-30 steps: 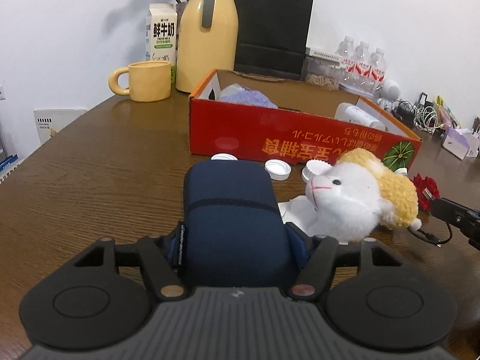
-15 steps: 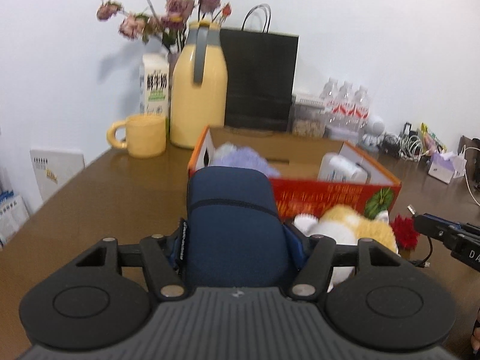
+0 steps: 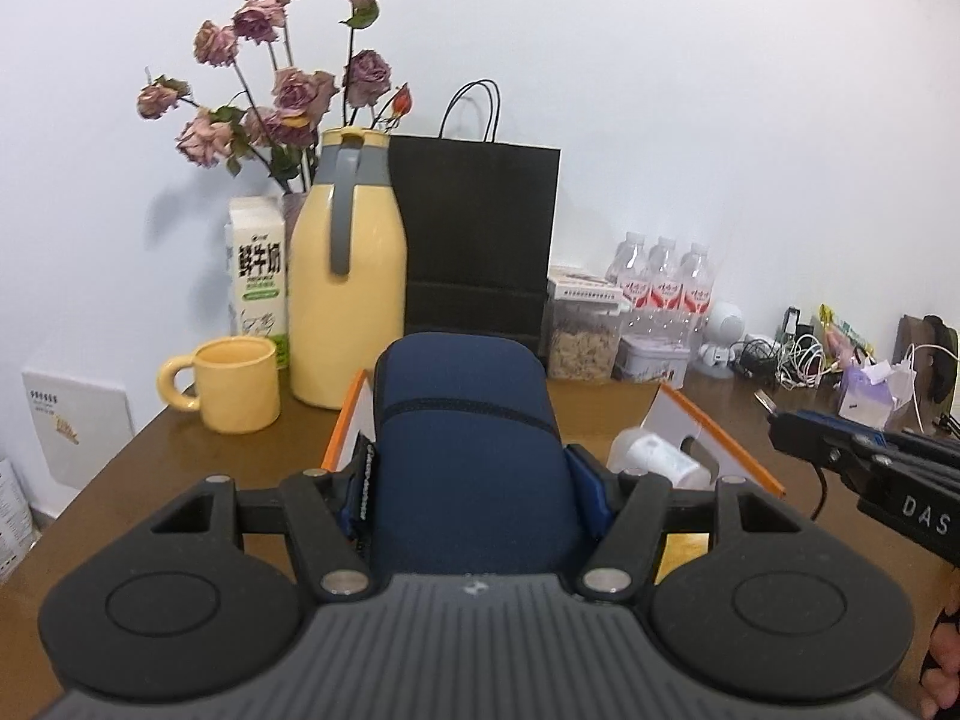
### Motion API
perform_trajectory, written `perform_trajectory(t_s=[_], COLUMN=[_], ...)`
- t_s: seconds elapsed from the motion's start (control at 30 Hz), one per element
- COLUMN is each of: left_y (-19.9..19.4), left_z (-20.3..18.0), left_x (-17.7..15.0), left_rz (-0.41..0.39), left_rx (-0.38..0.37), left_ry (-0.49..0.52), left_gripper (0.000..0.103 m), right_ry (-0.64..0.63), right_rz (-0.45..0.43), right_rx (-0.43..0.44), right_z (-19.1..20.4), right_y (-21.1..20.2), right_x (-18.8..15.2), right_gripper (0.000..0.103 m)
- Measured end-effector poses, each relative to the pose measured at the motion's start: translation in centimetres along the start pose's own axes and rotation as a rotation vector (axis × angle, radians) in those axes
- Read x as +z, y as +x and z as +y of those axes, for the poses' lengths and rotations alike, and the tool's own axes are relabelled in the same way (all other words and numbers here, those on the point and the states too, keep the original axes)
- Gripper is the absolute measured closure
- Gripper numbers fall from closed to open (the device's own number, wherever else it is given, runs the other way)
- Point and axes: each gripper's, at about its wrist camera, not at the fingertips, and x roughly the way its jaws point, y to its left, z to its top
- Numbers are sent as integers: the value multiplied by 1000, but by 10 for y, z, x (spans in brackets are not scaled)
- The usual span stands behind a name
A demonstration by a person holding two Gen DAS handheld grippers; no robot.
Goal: Organize objects
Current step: 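Carry the navy case and USB cable into the box and open both tools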
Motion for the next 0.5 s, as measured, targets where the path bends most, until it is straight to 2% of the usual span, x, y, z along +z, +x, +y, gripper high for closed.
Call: perform_trajectory(t_s=[0.27, 0.5], left_y=[33, 71], left_z=[-1, 4], left_x=[16, 17], left_rz=[3, 40], left_rx=[-7, 7], left_ry=[-7, -26], left_gripper=[38, 38], right_ry=[20, 33], right_rz=[-36, 20], right_rx=[6, 3], right_z=[-2, -2], right_y=[41, 91], right_x=[29, 23], right_gripper=[90, 90])
